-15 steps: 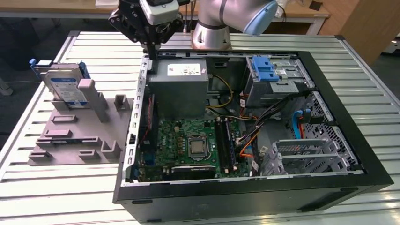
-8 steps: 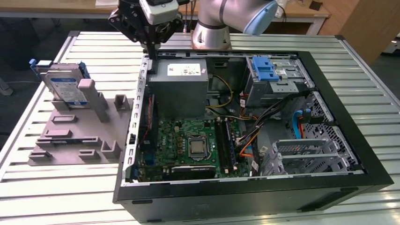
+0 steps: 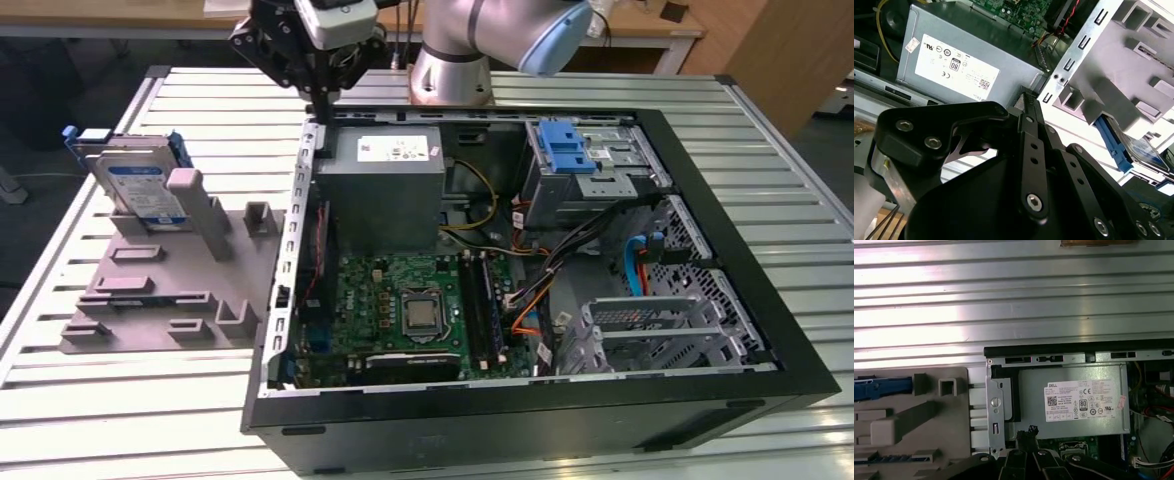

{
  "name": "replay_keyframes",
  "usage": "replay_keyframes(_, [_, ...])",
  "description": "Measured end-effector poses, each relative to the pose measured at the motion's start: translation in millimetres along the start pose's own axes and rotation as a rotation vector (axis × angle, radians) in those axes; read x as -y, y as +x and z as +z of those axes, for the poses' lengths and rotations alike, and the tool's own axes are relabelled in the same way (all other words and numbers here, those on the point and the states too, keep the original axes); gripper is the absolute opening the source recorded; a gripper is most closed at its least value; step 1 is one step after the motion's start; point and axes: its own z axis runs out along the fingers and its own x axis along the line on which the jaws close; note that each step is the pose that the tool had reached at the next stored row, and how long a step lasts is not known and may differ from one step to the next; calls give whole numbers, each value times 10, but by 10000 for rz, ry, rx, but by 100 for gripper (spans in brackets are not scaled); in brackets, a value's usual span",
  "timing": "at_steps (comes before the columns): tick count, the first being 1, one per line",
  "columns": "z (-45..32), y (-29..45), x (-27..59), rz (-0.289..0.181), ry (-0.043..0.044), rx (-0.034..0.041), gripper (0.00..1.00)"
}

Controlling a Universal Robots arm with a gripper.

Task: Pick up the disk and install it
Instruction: 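Reach for the disk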

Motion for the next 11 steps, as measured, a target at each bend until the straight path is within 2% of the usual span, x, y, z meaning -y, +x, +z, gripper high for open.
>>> replay_keyframes(4, [2,74,-42,-2,-1,0,11])
replay_keyframes(11, [4,293,-68,0,0,-4,11])
